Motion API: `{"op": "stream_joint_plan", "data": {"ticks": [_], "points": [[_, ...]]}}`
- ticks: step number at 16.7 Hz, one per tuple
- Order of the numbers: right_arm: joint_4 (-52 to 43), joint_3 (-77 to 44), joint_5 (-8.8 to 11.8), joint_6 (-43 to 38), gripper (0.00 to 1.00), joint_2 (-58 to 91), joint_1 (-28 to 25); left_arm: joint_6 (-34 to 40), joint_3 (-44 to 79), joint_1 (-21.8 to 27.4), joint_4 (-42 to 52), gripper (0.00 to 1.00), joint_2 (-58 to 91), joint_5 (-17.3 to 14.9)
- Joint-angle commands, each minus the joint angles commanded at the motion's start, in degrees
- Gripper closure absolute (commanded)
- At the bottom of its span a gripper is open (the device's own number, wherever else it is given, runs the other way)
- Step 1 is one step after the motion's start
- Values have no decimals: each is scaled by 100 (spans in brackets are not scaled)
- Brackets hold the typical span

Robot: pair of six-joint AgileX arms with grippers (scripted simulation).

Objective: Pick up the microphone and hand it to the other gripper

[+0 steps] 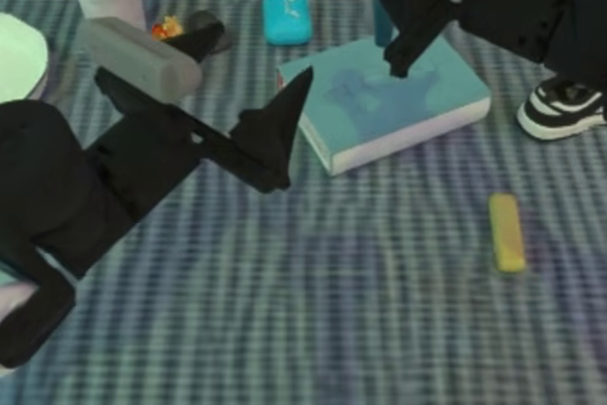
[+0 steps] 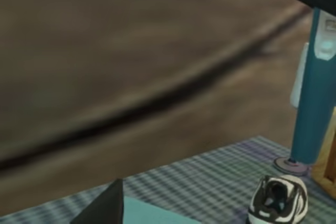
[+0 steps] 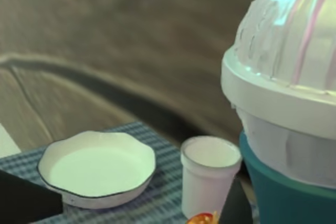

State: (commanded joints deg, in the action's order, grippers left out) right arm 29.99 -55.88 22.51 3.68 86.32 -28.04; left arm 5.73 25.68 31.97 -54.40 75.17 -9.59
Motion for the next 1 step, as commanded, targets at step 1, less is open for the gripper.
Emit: {"op": "stream_joint_plan", "data": {"ticks": [1], "points": [[0, 4, 4, 1, 100, -3, 5, 0, -7, -2, -1, 0, -7, -1]]}}
